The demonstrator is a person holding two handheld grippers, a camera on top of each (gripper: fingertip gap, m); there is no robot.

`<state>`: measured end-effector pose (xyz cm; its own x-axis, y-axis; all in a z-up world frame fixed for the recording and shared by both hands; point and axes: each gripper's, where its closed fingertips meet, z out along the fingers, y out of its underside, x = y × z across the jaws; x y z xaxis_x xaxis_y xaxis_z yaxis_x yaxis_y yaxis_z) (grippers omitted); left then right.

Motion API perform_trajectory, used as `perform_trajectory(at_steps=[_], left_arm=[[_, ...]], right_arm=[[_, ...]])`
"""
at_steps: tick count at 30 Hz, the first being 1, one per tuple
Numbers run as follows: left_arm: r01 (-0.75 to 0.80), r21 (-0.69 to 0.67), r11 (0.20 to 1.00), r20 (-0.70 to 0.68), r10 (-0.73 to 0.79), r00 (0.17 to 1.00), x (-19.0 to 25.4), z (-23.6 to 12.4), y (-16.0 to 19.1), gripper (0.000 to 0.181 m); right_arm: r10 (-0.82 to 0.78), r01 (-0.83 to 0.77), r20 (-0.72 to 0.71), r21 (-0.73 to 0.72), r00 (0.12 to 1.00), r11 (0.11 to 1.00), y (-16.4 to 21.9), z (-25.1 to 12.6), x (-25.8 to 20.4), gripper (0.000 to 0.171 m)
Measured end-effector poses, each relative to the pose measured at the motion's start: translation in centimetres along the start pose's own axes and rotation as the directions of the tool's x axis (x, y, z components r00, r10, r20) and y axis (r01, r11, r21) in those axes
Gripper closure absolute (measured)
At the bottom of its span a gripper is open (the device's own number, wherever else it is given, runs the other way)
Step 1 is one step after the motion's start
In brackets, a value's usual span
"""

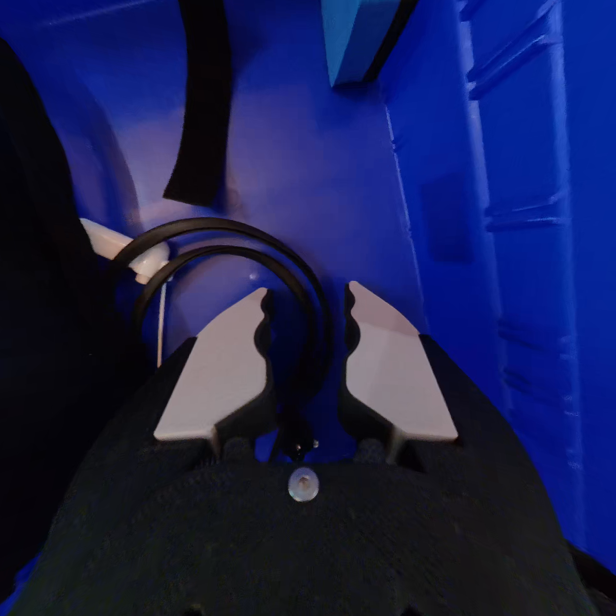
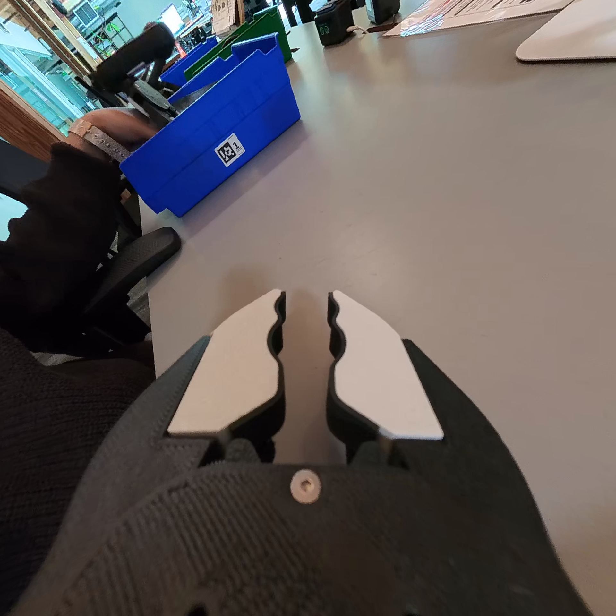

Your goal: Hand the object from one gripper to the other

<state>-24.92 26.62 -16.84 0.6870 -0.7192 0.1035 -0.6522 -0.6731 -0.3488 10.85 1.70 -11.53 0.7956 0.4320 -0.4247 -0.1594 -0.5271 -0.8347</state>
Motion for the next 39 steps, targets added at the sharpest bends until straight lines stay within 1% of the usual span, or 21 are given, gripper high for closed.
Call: perform_trajectory(at_steps=[1,2,4,7,10,13,16,19,20,23,25,29,32,34,37,39], left_arm=[[-0.008,-0.022,1.000,0.034,0.008,0.999,-0.4,0.1,0.1,0.143],[-0.016,-0.029,0.999,0.056,0.018,0.998,-0.6,0.0,0.1,0.152],[-0.024,-0.004,1.000,0.027,0.024,0.999,-0.1,-0.3,-0.3,0.161],[-0.002,0.101,0.995,-0.020,0.004,1.000,0.1,-1.8,-1.4,0.174],[0.040,0.263,0.964,-0.068,-0.023,0.997,0.1,-5.1,-3.0,0.174],[0.083,0.438,0.895,-0.087,-0.050,0.995,-0.5,-9.3,-4.3,0.174],[0.119,0.613,0.781,-0.144,-0.038,0.989,-0.1,-13.9,-5.5,0.175],[0.128,0.732,0.669,-0.162,-0.012,0.987,0.6,-18.0,-6.4,0.177],[0.119,0.756,0.644,-0.151,-0.004,0.988,0.9,-19.0,-6.6,0.177],[0.088,0.793,0.603,-0.108,-0.003,0.994,1.2,-20.7,-7.0,0.177],[0.088,0.816,0.571,-0.115,0.011,0.993,1.7,-21.6,-7.4,0.177],[0.105,0.869,0.483,-0.142,0.040,0.989,2.6,-23.6,-8.1,0.177],[0.089,0.883,0.461,-0.129,0.055,0.990,3.1,-24.4,-8.1,0.177],[0.079,0.899,0.430,-0.114,0.055,0.992,3.2,-25.2,-8.3,0.177],[0.096,0.934,0.343,-0.121,0.052,0.991,3.4,-27.1,-8.4,0.177],[0.101,0.947,0.304,-0.124,0.056,0.991,3.5,-28.0,-8.3,0.177]], right_arm=[[-0.002,0.002,0.001,-0.002,1.000,1.000,0.0,0.0,0.0,0.147],[-0.002,0.002,0.002,-0.002,1.000,1.000,0.0,0.0,-0.1,0.147],[0.000,0.000,0.005,0.000,1.000,1.000,0.0,0.0,-0.1,0.147],[0.006,-0.006,0.008,0.002,1.000,1.000,0.0,0.0,-0.1,0.147],[0.008,-0.008,0.009,0.000,1.000,1.000,0.0,0.1,-0.1,0.147],[0.006,-0.006,0.010,-0.005,1.000,1.000,0.1,0.1,-0.1,0.147],[0.005,-0.004,0.010,-0.006,1.000,1.000,0.1,0.1,-0.2,0.147],[0.006,-0.005,0.011,-0.006,1.000,1.000,0.1,0.2,-0.2,0.147],[0.006,-0.006,0.012,-0.006,1.000,1.000,0.1,0.2,-0.2,0.147],[0.006,-0.006,0.014,-0.007,1.000,1.000,0.1,0.2,-0.2,0.147],[0.007,-0.007,0.016,-0.008,1.000,1.000,0.1,0.2,-0.3,0.147],[0.008,-0.008,0.019,-0.009,1.000,1.000,0.2,0.2,-0.3,0.147],[0.009,-0.009,0.020,-0.012,1.000,1.000,0.2,0.2,-0.3,0.147],[0.009,-0.008,0.021,-0.013,1.000,1.000,0.2,0.2,-0.4,0.147],[0.007,-0.007,0.021,-0.013,1.000,1.000,0.2,0.2,-0.4,0.147],[0.008,-0.008,0.022,-0.014,1.000,1.000,0.3,0.2,-0.4,0.147]])
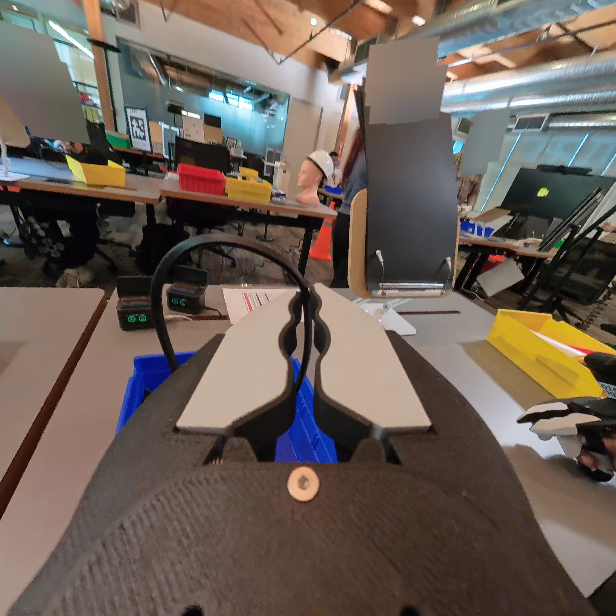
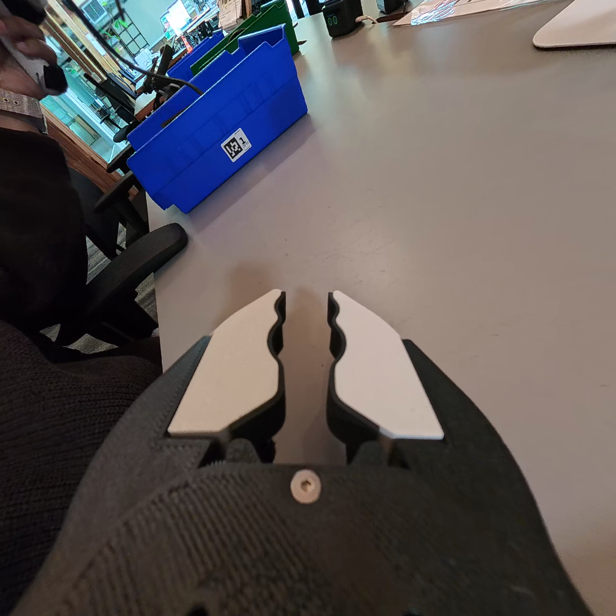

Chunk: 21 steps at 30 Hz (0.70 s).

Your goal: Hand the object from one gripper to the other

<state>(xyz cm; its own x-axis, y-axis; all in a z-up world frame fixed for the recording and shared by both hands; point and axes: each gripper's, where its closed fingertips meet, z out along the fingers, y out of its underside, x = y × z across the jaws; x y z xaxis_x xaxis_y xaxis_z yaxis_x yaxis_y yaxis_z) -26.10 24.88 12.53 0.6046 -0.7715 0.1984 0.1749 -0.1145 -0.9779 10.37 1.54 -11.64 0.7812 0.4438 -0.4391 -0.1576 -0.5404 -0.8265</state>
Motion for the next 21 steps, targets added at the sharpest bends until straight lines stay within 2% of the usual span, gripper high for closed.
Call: perform_trajectory(at_steps=[5,10,21], left_arm=[[-0.002,0.086,0.996,0.016,0.000,1.000,0.0,-0.8,-1.6,0.177],[0.018,0.134,0.991,-0.039,-0.013,0.999,1.1,-1.0,-2.5,0.177],[-0.044,0.254,0.966,-0.111,0.075,0.991,5.9,-2.2,-5.9,0.177]], right_arm=[[0.000,0.000,0.000,0.000,1.000,1.000,0.0,0.0,0.0,0.147],[-0.001,0.001,-0.001,-0.003,1.000,1.000,0.0,0.0,0.0,0.147],[-0.032,0.032,-0.021,0.011,0.999,0.999,-0.3,0.2,-0.1,0.147]])
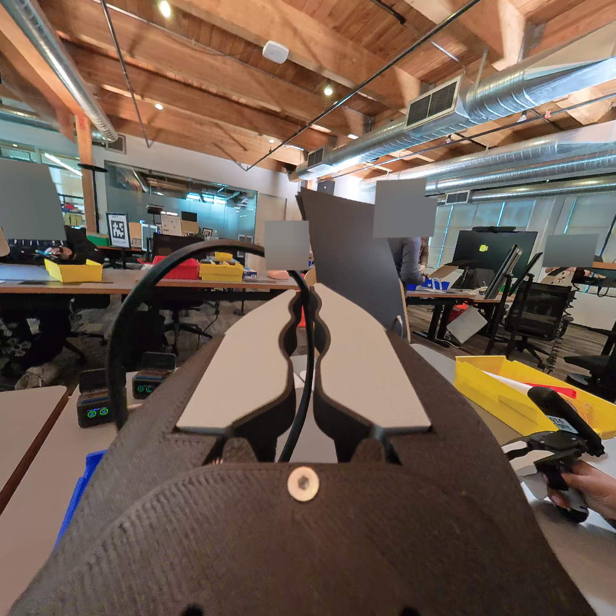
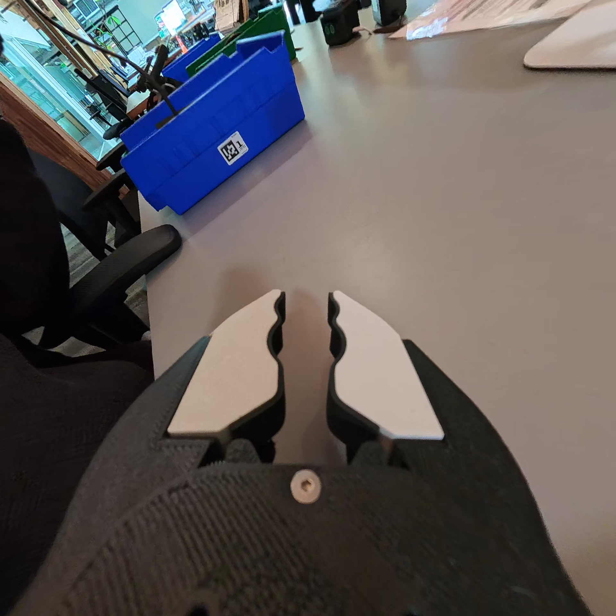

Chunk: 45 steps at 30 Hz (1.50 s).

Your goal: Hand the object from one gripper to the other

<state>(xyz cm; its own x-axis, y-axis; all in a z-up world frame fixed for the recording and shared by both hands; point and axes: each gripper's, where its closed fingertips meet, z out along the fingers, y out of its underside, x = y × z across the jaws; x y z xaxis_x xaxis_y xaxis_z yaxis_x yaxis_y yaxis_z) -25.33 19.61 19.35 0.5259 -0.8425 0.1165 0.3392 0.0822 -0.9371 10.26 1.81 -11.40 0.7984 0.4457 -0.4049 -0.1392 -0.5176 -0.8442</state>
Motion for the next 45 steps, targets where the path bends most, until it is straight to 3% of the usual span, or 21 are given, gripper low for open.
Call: perform_trajectory(at_steps=[3,7,15,21,28,30,34,37,41,45], left_arm=[[-0.006,0.025,1.000,-0.021,0.006,1.000,1.2,-0.2,-0.9,0.177],[-0.012,0.039,0.999,-0.033,0.013,0.999,1.9,-0.2,-1.4,0.177],[-0.002,0.036,0.999,-0.048,0.004,0.999,2.2,-0.2,-1.4,0.177],[0.020,0.047,0.999,-0.070,-0.017,0.997,2.2,-0.1,-1.4,0.176],[0.070,0.077,0.995,-0.106,-0.061,0.992,1.9,-0.2,-1.7,0.177],[0.090,0.096,0.991,-0.124,-0.078,0.989,2.0,-0.4,-2.0,0.177],[0.117,0.132,0.984,-0.139,-0.098,0.985,1.9,-1.1,-2.8,0.177],[0.138,0.164,0.977,-0.141,-0.115,0.983,1.5,-1.7,-3.4,0.176],[0.169,0.236,0.957,-0.069,-0.157,0.985,-0.6,-2.6,-4.1,0.175],[0.134,0.283,0.950,0.071,-0.160,0.985,-2.8,-4.0,-4.5,0.172]], right_arm=[[-0.090,0.090,0.000,0.022,0.996,0.996,-1.3,1.0,-1.2,0.143],[-0.302,0.300,0.086,0.032,0.949,0.953,-4.4,4.5,-6.3,0.143],[-0.584,0.569,0.276,0.141,0.764,0.810,-11.9,16.2,-17.0,0.137],[-0.638,0.631,0.327,0.143,0.697,0.762,-14.7,25.3,-20.9,0.132],[-0.597,0.620,0.380,0.076,0.706,0.781,-15.1,30.9,-24.1,0.128],[-0.613,0.640,0.376,0.066,0.695,0.766,-15.0,31.9,-24.4,0.130],[-0.660,0.690,0.359,0.059,0.660,0.721,-14.9,32.7,-25.0,0.164],[-0.682,0.700,0.345,0.091,0.645,0.708,-15.8,32.2,-25.6,0.165],[-0.681,0.661,0.304,0.182,0.667,0.728,-19.8,30.4,-26.5,0.166],[-0.647,0.583,0.287,0.282,0.706,0.762,-26.1,27.7,-27.3,0.166]])
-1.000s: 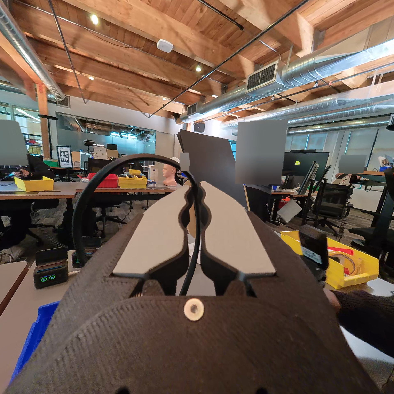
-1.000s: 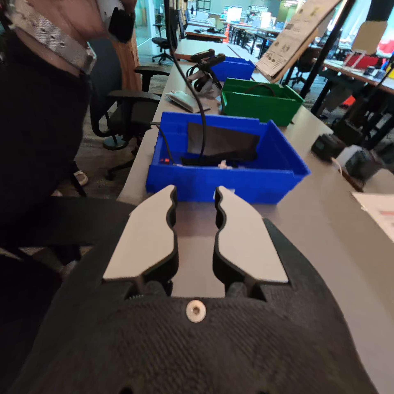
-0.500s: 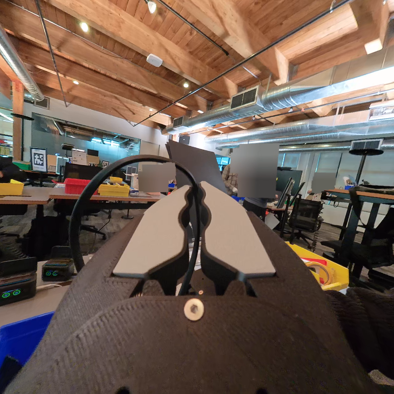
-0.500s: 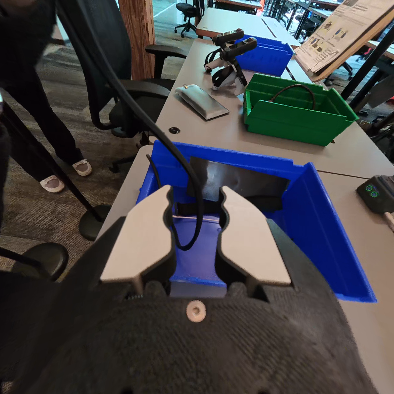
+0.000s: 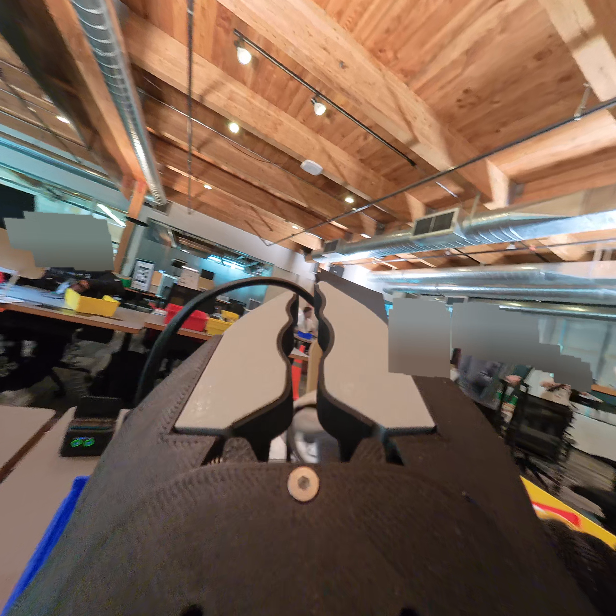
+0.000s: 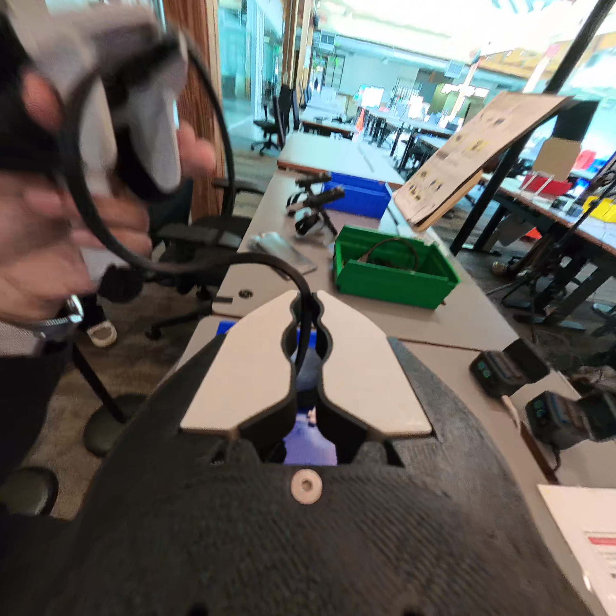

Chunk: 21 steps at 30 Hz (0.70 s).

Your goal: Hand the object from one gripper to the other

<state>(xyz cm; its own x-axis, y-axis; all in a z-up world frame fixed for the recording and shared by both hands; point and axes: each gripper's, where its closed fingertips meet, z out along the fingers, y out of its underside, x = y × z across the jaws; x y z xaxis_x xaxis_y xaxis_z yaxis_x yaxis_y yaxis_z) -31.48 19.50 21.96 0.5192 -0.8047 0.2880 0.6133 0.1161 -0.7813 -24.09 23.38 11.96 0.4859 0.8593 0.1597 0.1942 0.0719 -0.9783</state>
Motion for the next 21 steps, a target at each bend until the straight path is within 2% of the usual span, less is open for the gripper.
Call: perform_trajectory(at_steps=[2,5,8,11,16,21], left_arm=[[-0.013,0.011,1.000,0.063,0.013,0.998,-0.9,-0.5,-0.5,0.172],[-0.030,-0.003,1.000,0.097,0.031,0.995,-1.2,-0.7,-0.7,0.159],[-0.035,-0.055,0.998,0.082,0.039,0.996,-0.7,-0.2,0.2,0.150],[-0.014,-0.125,0.992,0.034,0.019,0.999,0.2,0.9,2.0,0.143],[0.009,-0.296,0.955,-0.035,-0.020,0.999,1.7,3.2,6.8,0.130],[0.006,-0.297,0.955,-0.143,-0.050,0.988,5.8,5.8,9.8,0.133]], right_arm=[[0.004,-0.003,-0.016,0.066,1.000,0.998,-3.5,-1.6,1.6,0.165],[0.022,-0.013,-0.049,0.170,0.999,0.985,-9.1,-5.0,4.3,0.165],[0.083,-0.067,-0.042,0.294,0.996,0.953,-14.9,-9.5,6.5,0.166],[0.092,-0.062,-0.076,0.332,0.993,0.941,-18.6,-14.2,8.2,0.165],[0.029,0.062,-0.278,0.315,0.960,0.947,-18.9,-23.2,10.1,0.166],[0.072,0.036,-0.353,0.289,0.933,0.957,-14.9,-30.8,9.6,0.166]])
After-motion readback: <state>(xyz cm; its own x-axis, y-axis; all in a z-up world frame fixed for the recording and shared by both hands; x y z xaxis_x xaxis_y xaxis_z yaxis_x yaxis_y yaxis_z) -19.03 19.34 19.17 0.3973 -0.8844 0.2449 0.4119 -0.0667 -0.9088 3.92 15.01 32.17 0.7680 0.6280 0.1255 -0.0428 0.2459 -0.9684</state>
